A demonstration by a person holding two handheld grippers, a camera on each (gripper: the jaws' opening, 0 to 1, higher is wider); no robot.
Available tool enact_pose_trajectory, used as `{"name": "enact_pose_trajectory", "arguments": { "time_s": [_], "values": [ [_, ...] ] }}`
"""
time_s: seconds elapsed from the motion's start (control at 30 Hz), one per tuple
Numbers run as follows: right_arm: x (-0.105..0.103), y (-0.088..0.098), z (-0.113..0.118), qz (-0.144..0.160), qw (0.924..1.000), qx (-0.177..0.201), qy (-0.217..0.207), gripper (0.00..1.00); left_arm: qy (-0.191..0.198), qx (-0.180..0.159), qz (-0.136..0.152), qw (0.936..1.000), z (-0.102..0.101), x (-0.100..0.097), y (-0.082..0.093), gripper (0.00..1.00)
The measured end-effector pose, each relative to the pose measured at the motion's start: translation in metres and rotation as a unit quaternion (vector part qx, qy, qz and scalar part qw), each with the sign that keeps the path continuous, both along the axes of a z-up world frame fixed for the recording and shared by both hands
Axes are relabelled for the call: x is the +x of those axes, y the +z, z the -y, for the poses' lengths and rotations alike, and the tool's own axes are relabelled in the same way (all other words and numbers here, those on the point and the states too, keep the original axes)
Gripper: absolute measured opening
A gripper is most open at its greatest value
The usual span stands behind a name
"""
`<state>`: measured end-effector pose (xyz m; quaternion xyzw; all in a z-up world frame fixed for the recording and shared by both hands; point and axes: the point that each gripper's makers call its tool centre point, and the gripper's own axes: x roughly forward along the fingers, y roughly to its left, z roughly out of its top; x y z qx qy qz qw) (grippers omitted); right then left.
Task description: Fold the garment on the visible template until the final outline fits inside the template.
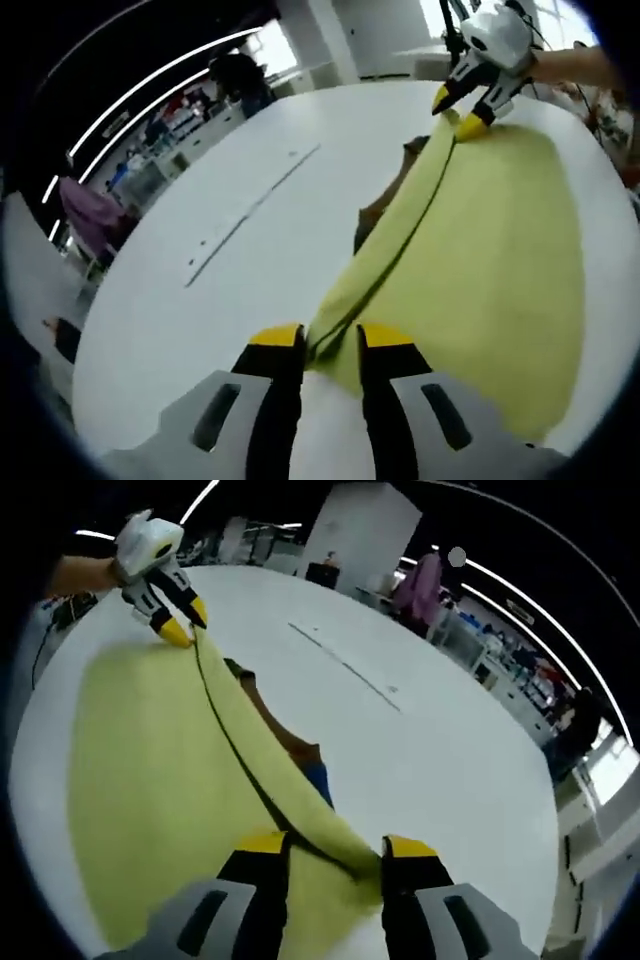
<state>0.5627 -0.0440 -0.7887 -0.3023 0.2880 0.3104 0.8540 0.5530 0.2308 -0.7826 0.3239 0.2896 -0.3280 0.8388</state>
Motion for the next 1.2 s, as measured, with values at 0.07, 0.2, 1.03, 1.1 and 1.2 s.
{"name": "enact_pose_trajectory", "arguments": {
  "time_s": [0.07, 0.2, 1.03, 1.1, 1.2],
  "values": [
    [0.002, 0.0, 0.003, 0.005, 0.9999, -0.009, -0.003, 0.25, 0.009, 0.007, 0.007, 0.9999, -0.005, 0.004, -0.002, 0.14],
    [0.006, 0.001, 0.009, 0.016, 0.9995, -0.025, -0.006, 0.17, 0.029, -0.001, 0.015, 0.9995, -0.012, 0.013, -0.005, 0.14],
    [0.022, 0.012, 0.041, -0.044, 0.9744, 0.135, -0.174, 0.26, 0.182, -0.157, -0.017, 0.9705, -0.026, 0.023, 0.011, 0.18],
    [0.019, 0.014, 0.04, -0.052, 0.9732, 0.142, -0.173, 0.32, 0.181, -0.171, -0.024, 0.9683, -0.024, 0.018, 0.015, 0.24],
    [0.01, 0.017, 0.037, -0.071, 0.969, 0.159, -0.175, 0.39, 0.18, -0.165, -0.035, 0.9692, -0.026, 0.009, 0.017, 0.27]
  ]
}}
